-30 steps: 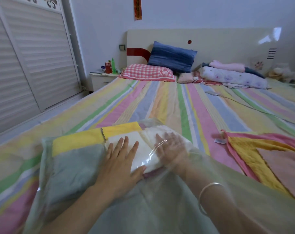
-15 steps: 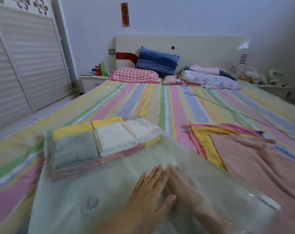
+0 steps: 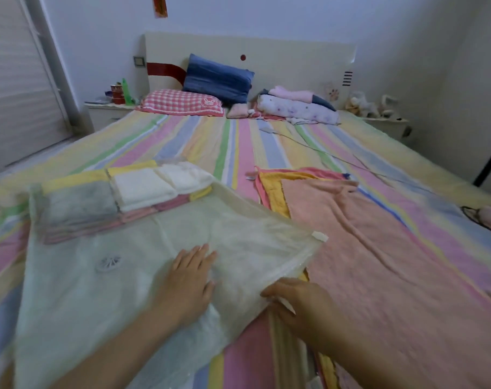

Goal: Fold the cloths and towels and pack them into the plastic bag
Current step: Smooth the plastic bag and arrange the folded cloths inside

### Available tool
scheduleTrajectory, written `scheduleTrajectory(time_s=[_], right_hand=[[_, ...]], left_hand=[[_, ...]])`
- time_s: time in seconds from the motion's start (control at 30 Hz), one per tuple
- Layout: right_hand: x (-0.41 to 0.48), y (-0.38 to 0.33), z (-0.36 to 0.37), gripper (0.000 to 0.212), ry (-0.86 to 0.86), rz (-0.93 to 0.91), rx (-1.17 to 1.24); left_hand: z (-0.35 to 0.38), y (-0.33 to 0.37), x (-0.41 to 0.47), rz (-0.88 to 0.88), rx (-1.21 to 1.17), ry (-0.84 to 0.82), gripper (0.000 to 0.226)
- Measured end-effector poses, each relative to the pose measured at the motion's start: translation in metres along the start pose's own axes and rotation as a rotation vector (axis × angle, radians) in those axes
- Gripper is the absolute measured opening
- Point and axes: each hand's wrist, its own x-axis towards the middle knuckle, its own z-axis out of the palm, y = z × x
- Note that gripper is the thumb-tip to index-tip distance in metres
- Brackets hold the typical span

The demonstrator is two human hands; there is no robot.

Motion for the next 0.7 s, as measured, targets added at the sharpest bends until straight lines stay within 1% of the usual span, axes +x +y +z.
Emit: scheduleTrajectory(time_s=[0.1,0.13,0.2,0.27,0.33,0.4,0.43,0.53,0.57,0.6,0.63,0.67,0.7], right_hand=[[-0.023,0.007,-0.014,0.007,0.188,0.158,0.021],[-0.03,0.01,-0.018,0.007,0.21,0.213,0.021],[-0.042,0.018,-0.02,0.021,0.2,0.292,0.004],[-0.054,0.024,-0.02,0.031,0.184,0.252,-0.055],[-0.066,0.026,-0.023,0.028,0.14,0.212,-0.116],[-0.079,0.028,-0.028,0.029,0.033,0.208,-0.163],[-0.084,0.029,-0.031,0.033,-0.038,0.202,-0.169],[-0.098,0.025,-0.041,0.043,-0.225,0.143,-0.198],[-0.101,0.024,-0.043,0.043,-0.264,0.114,-0.21],[-0.105,0.023,-0.046,0.042,-0.292,0.091,-0.221],[-0.108,0.021,-0.048,0.041,-0.319,0.071,-0.233],[-0.111,0.02,-0.05,0.042,-0.339,0.048,-0.252],[-0.112,0.02,-0.05,0.041,-0.357,0.029,-0.276]], left_hand=[[-0.014,0.05,-0.011,0.068,-0.248,0.206,0.052],[-0.017,0.068,-0.014,0.102,-0.265,0.243,0.053],[-0.021,0.095,-0.02,0.185,-0.184,0.229,0.057],[-0.019,0.108,-0.02,0.192,-0.013,0.162,0.054],[-0.014,0.109,-0.017,0.151,0.152,0.138,0.041],[-0.011,0.104,-0.016,0.152,0.234,0.176,0.028],[-0.012,0.101,-0.017,0.174,0.253,0.18,0.026],[-0.019,0.091,-0.021,0.252,0.295,0.096,0.03],[-0.023,0.087,-0.023,0.244,0.3,0.013,0.028],[-0.028,0.083,-0.027,0.226,0.292,-0.083,0.021],[-0.033,0.08,-0.032,0.205,0.285,-0.139,0.014],[-0.04,0.077,-0.036,0.177,0.311,-0.171,0.015],[-0.048,0.076,-0.039,0.162,0.343,-0.22,0.023]])
